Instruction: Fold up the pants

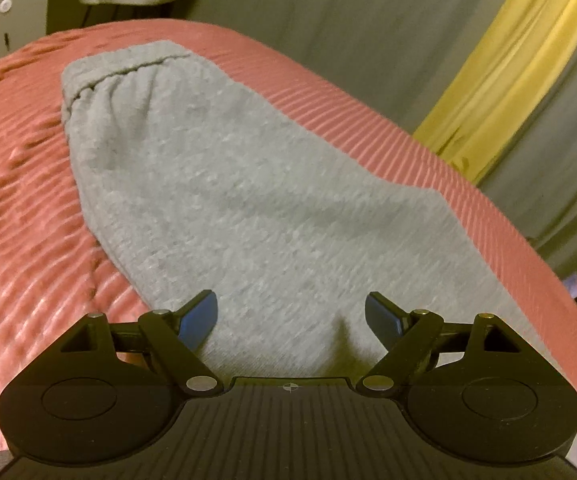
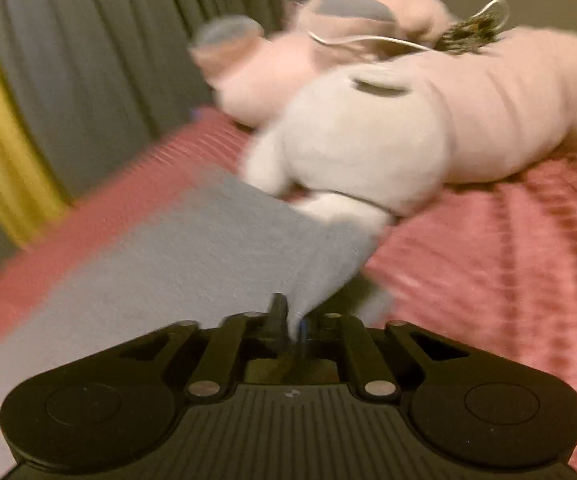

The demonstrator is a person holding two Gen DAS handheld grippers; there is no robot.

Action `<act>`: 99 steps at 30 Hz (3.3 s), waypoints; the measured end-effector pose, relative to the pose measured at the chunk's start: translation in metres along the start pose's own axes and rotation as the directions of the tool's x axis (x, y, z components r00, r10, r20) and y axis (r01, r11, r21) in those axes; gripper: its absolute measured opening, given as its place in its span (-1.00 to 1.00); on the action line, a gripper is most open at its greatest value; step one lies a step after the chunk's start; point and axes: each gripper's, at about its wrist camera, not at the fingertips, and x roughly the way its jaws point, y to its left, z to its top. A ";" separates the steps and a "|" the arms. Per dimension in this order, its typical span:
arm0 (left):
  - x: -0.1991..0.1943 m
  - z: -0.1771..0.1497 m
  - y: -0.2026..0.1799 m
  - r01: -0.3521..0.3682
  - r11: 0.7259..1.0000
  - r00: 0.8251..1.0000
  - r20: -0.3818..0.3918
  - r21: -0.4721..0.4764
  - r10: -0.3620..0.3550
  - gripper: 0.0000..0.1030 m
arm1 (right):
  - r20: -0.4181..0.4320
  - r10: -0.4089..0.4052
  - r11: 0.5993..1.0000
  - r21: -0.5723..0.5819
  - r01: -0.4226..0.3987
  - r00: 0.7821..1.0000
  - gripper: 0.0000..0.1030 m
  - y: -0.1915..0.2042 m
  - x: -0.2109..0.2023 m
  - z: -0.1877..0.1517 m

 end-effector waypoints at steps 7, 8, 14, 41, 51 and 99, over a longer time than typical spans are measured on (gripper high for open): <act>0.007 0.000 -0.006 -0.024 0.999 1.000 -0.001 0.032 0.024 0.68 | 0.161 -0.019 0.999 -0.028 0.023 0.987 -0.31 0.008 -0.032 0.010; 0.008 0.000 -0.010 -0.040 0.998 0.999 0.003 0.050 0.040 0.68 | 0.183 0.018 0.998 -0.067 -0.006 0.983 -0.06 0.021 -0.035 0.011; 0.018 0.017 -0.034 -0.072 0.978 0.996 0.062 0.195 0.061 0.70 | 0.067 0.239 0.926 -0.318 -0.206 0.969 0.89 0.099 -0.004 -0.018; 0.090 0.077 -0.055 -0.117 0.956 0.986 0.148 0.268 0.079 0.79 | -0.192 0.118 0.947 -0.274 -0.169 0.974 0.93 0.115 0.061 -0.030; 0.119 0.067 -0.080 -0.120 0.915 0.993 0.050 0.385 0.109 0.82 | -0.191 0.114 0.948 -0.273 -0.164 0.975 0.93 0.115 0.057 -0.031; 0.034 -0.032 -0.069 -0.126 0.883 0.984 -0.053 0.453 0.167 0.87 | -0.152 0.393 0.901 -0.136 -0.413 0.907 0.92 0.098 0.001 -0.044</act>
